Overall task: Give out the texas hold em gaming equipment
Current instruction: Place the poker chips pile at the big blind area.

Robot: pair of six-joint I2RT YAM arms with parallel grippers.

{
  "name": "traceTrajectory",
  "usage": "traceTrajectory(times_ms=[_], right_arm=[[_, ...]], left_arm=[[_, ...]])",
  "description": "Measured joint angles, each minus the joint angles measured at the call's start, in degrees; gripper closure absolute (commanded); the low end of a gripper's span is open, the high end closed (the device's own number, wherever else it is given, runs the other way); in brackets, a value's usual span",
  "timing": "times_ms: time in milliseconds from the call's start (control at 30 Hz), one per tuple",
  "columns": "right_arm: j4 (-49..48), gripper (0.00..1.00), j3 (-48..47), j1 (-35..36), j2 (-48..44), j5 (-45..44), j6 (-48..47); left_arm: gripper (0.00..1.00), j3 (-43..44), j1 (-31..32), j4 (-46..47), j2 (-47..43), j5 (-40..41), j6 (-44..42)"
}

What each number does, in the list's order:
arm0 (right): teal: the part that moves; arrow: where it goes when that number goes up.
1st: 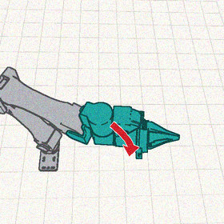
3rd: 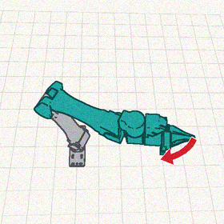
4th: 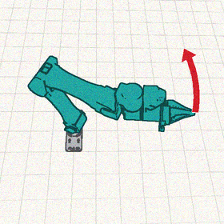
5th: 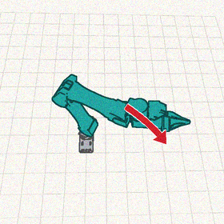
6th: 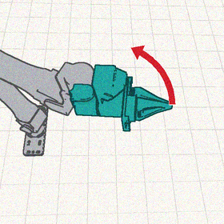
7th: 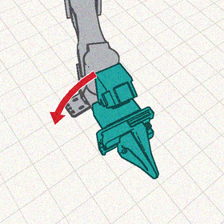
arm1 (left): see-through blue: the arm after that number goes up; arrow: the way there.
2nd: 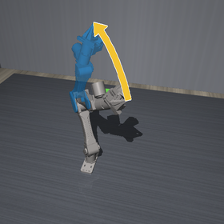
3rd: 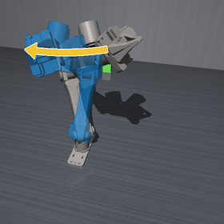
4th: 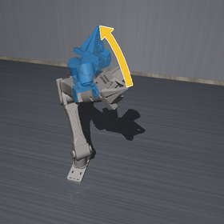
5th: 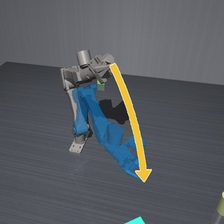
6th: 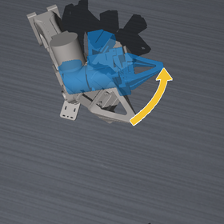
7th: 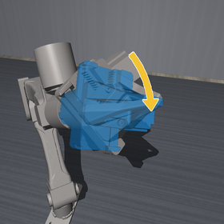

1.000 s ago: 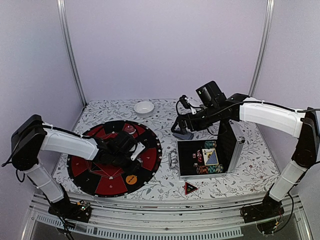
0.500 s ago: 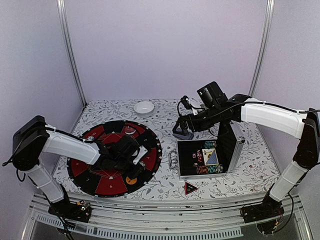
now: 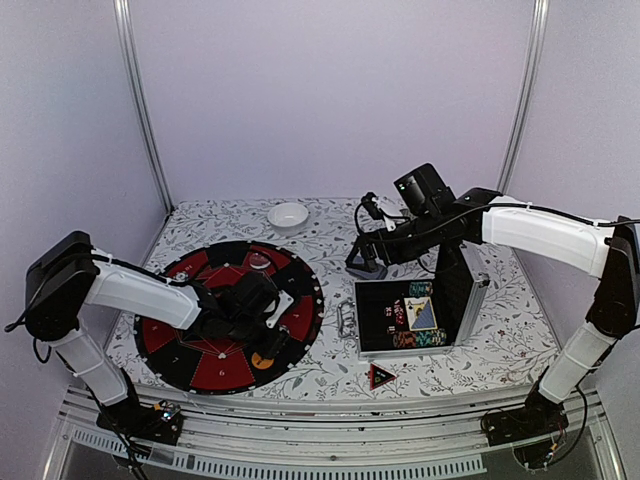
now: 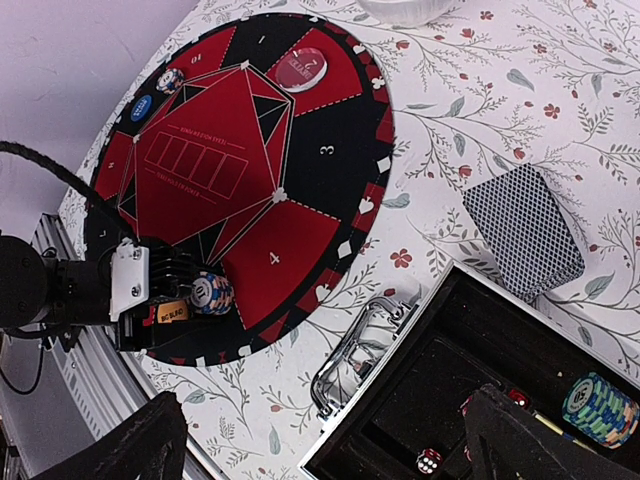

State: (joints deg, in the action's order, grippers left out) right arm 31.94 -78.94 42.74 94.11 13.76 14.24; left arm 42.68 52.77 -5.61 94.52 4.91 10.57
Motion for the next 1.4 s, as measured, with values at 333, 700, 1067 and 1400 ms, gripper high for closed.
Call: traceTrajectory(times_ms=[333,700,1067,1400], right_arm=[[0.6,0.01,0.0,0.0,-0.2,-1.4,-0.2],[8.2,0.18,-3.1,0.1,1.1,-13.1,1.6],[22.4,0.41,-3.2,9.4,3.5,-18.3,9.2],[29.7,0.48,-0.6,14.6,8.4,-21.9,17.9]], left_arm=[[0.26,0.1,0.1,-0.6,-0.3,-0.8,0.6],[0.08,3.6,0.1,-6.2,-11.0,0.0,-1.0],[0.07,9.9,0.1,-6.3,-16.4,0.0,-3.4],[0.06,9.6,0.1,-6.2,-18.7,-0.2,-3.6]])
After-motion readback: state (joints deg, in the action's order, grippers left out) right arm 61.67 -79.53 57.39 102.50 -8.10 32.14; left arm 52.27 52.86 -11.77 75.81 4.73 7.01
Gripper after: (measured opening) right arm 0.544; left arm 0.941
